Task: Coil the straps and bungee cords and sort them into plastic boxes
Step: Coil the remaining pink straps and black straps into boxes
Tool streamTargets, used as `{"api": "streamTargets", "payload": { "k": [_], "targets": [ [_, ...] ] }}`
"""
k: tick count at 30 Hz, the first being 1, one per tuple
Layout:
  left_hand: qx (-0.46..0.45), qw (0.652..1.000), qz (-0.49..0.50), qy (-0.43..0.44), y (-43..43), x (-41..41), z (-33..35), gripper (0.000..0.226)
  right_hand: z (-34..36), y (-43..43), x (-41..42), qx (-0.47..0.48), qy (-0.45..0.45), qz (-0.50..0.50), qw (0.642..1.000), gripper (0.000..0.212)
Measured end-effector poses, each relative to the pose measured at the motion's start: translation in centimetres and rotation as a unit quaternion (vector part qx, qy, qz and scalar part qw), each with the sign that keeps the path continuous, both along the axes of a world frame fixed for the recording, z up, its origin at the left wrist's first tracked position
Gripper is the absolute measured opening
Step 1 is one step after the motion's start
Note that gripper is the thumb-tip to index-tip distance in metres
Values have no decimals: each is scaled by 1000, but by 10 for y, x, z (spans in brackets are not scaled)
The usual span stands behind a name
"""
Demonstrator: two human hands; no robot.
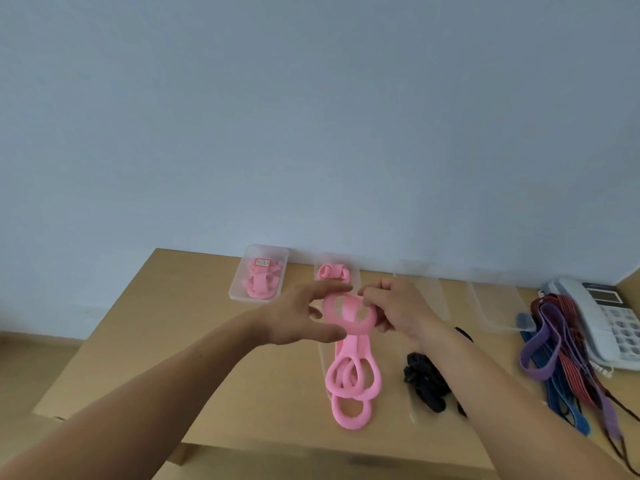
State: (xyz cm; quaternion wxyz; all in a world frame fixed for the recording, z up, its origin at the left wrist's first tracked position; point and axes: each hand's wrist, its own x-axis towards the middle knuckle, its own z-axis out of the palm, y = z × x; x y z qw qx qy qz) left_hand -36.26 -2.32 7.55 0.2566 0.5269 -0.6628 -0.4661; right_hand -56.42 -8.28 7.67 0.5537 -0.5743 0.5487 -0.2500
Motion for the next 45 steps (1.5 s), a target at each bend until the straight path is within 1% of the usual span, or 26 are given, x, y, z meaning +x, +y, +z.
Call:
{"api": "streamTargets", "payload": {
  "k": [2, 4, 5, 6, 8, 10, 12, 14, 16, 20, 23, 25, 29, 33, 35, 37, 41, 43, 45],
  "targets": [
    [-13, 1000, 0, 14, -8, -4, 12, 71, 16, -5, -5, 8, -12, 8, 1000, 29],
    [-20, 999, 24, 41, -15, -9, 21, 54, 30, -10, -11, 9, -32, 6, 999, 22],
    [-29, 998, 33, 49, -17, -12, 25, 44, 37, -12, -13, -1, -35, 5, 999, 19],
    [-47, 997, 41, 48, -20, -15, 30, 37, 44, -14, -16, -21, -31, 5, 999, 21],
    [-78, 994, 59, 41, -25, -20, 41, 41, 57, -14, -18, -75, -20, 2, 997, 32],
    [-74, 992, 72, 71, -29, -23, 50, 45, 66, -13, -17, -126, -24, 7, 992, 38],
    [-53, 990, 79, 103, -33, -24, 56, 40, 72, -11, -17, -156, -44, 16, 987, 37],
    [-36, 989, 94, 107, -35, -24, 59, 30, 78, -10, -16, -182, -67, 18, 981, 33],
    [-16, 989, 100, 109, -37, -25, 61, 28, 82, -9, -16, -203, -79, 28, 976, 29],
    [11, 983, 103, 153, -35, -23, 69, 27, 84, -9, -12, -211, -84, 46, 973, 18],
    [27, 975, 103, 196, -33, -21, 78, 21, 88, -11, -8, -228, -73, 32, 970, 23],
    [39, 972, 105, 208, -32, -20, 85, 19, 93, -12, -5, -234, -77, 28, 969, 27],
    [64, 969, 96, 216, -29, -18, 98, 33, 99, -12, 2, -244, -88, 40, 965, 33],
    [107, 958, 92, 249, -27, -16, 101, 52, 100, -9, 7, -266, -93, 49, 958, 19],
    [119, 955, 109, 251, -26, -14, 99, 54, 98, -8, 8, -274, -105, 54, 954, 11],
    [114, 952, 125, 255, -26, -13, 98, 48, 97, -7, 9, -279, -109, 57, 952, 9],
    [81, 949, 122, 279, -26, -11, 96, 28, 93, -7, 8, -264, -100, 55, 958, 16],
    [62, 951, 113, 280, -25, -10, 95, 29, 91, -7, 8, -254, -110, 48, 960, 15],
    [47, 955, 112, 271, -23, -10, 94, 35, 91, -7, 6, -225, -133, 46, 964, 5]
  ]
}}
